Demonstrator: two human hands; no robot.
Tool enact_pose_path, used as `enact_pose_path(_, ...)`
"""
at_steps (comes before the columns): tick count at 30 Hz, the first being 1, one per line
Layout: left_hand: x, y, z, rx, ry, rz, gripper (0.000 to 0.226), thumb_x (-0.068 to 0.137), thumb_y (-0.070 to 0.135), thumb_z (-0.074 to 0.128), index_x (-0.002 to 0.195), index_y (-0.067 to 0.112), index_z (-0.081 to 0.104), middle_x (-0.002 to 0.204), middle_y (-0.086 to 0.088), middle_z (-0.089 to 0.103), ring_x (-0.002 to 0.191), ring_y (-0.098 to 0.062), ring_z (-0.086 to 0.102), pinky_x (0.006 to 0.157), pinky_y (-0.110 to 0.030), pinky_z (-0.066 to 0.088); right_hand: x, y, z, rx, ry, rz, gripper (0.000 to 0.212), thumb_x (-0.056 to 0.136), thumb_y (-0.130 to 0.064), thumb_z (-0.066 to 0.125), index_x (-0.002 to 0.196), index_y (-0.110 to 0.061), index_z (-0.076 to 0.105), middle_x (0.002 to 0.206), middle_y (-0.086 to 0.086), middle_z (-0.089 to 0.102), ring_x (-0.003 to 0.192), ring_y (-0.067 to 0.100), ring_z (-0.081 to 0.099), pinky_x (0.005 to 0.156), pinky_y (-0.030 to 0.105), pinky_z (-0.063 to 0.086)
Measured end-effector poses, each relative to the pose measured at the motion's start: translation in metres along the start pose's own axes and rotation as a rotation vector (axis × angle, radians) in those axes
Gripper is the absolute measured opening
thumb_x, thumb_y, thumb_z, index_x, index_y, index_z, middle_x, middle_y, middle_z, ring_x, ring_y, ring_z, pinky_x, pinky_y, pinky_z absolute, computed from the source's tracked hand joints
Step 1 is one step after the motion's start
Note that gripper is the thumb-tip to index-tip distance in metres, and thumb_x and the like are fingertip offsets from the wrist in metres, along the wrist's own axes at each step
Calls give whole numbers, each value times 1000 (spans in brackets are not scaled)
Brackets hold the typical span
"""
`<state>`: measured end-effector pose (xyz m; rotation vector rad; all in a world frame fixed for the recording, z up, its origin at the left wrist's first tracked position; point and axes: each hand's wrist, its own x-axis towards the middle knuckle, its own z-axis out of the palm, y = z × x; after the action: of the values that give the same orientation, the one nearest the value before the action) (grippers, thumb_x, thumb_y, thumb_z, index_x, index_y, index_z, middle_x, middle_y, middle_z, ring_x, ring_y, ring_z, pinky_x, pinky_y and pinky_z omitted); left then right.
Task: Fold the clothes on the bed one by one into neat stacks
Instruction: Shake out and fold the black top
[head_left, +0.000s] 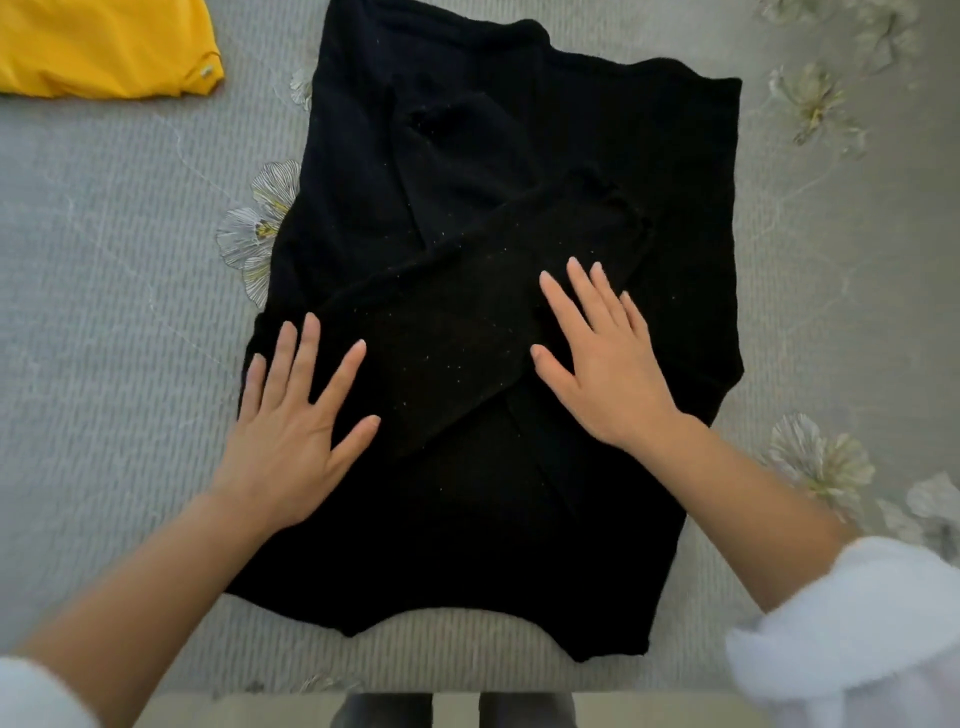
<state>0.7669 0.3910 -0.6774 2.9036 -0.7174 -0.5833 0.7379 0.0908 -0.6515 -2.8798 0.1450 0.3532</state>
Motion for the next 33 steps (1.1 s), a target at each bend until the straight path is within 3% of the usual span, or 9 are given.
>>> enact_pose_path(8,-108,-12,7,184,-296,501,84,82,57,44,151,16,22,157,-16,19,146,-30,8,115,-40,8,-180,21,23,-149,-432,-372,108,74,-75,52,154,-14,13,161,11,11,148,28,7,115,42,10)
enact_pose_path(12,-104,-6,7,231,-204,484,87,64,25,71,145,13,39,150,-24,31,140,-45,24,113,-53,19,-195,28,35,-203,-399,-378,101,69,-59,73,148,-10,33,154,14,31,141,31,28,112,41,17)
enact_pose_path(15,-91,8,-2,246,-171,446,90,48,-1,81,133,9,54,140,-29,43,128,-47,43,99,-54,44,-183,33,30,-175,-289,-416,89,59,-28,88,137,-5,50,141,13,50,129,28,49,107,41,41)
enact_pose_path(17,-80,17,-14,221,-171,401,72,49,-5,83,118,5,67,125,-26,58,113,-42,59,77,-48,58,-172,30,22,-81,-276,-326,79,61,-9,86,133,-4,55,126,13,63,111,29,64,85,37,56)
enact_pose_path(20,-52,27,-42,-7,-246,123,19,76,2,64,90,14,68,80,-7,70,74,-30,68,53,-30,52,-144,21,3,227,-351,69,49,82,-13,65,130,-19,57,95,1,70,78,16,66,64,20,45)
enact_pose_path(23,-21,24,-61,-226,-461,-57,23,82,5,49,66,15,61,60,0,60,60,-18,59,50,-24,42,-112,29,-16,428,-467,267,32,80,-10,60,106,-28,67,72,-13,63,58,0,57,50,9,36)
enact_pose_path(26,-15,32,-74,-330,-710,-117,21,79,2,49,64,13,59,66,1,59,63,-13,55,53,-21,38,-102,39,-34,505,-725,291,27,63,-12,61,89,-12,70,69,5,65,63,10,57,56,22,40)
enact_pose_path(30,-37,60,-80,-348,-1274,-84,11,62,4,52,69,11,57,69,-6,52,56,-16,49,45,-21,33,-121,36,-46,501,-1154,281,41,46,-16,56,82,1,65,63,3,51,61,15,49,53,26,32)
enact_pose_path(33,-33,60,-83,-380,-1376,-84,16,68,-3,51,60,11,51,60,-4,48,52,-15,48,46,-21,34,-115,41,-61,576,-1157,303,43,48,-14,57,88,0,65,71,6,54,68,17,51,58,27,34)
